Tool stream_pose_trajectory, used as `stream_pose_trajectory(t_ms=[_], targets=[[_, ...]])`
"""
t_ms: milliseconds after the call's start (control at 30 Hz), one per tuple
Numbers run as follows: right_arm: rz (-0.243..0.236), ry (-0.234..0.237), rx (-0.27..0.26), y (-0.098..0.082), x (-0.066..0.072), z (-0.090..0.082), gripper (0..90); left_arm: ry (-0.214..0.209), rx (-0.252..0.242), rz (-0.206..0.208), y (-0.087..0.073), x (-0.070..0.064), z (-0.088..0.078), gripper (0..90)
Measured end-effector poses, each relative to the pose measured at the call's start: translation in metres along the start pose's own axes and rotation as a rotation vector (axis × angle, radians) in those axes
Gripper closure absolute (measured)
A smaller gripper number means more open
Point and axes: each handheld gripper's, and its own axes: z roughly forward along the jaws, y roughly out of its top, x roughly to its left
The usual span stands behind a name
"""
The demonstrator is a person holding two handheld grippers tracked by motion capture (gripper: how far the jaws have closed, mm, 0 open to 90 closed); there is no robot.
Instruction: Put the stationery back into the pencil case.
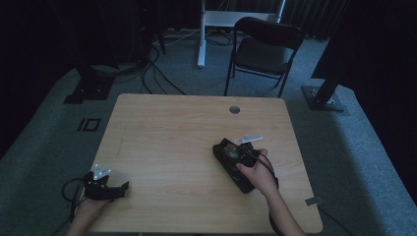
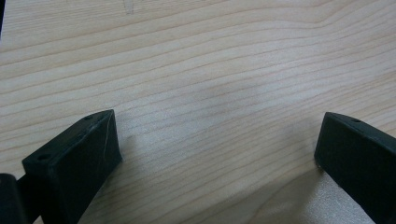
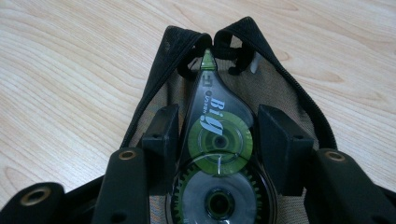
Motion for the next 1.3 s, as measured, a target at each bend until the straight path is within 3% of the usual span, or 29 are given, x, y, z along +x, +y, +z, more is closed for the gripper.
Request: stream_pose_trajectory(t_ms=[467,833,1300], targets=[[-0.039,-0.031,0.087,0.006,0.002,0.016,50.1,0.0,0.0,0.0,0.0,0.0,0.0,0.1],[-0.017,-0.016,0.121,0.005,-0.002,0.022,50.0,0.0,0.0,0.001,0.0,0.0,0.0,0.1],[-0.034,-0.018,0.176,0.007,-0.001,0.029,49.8,0.0,0.0,0.0,0.0,0.0,0.0,0.1]])
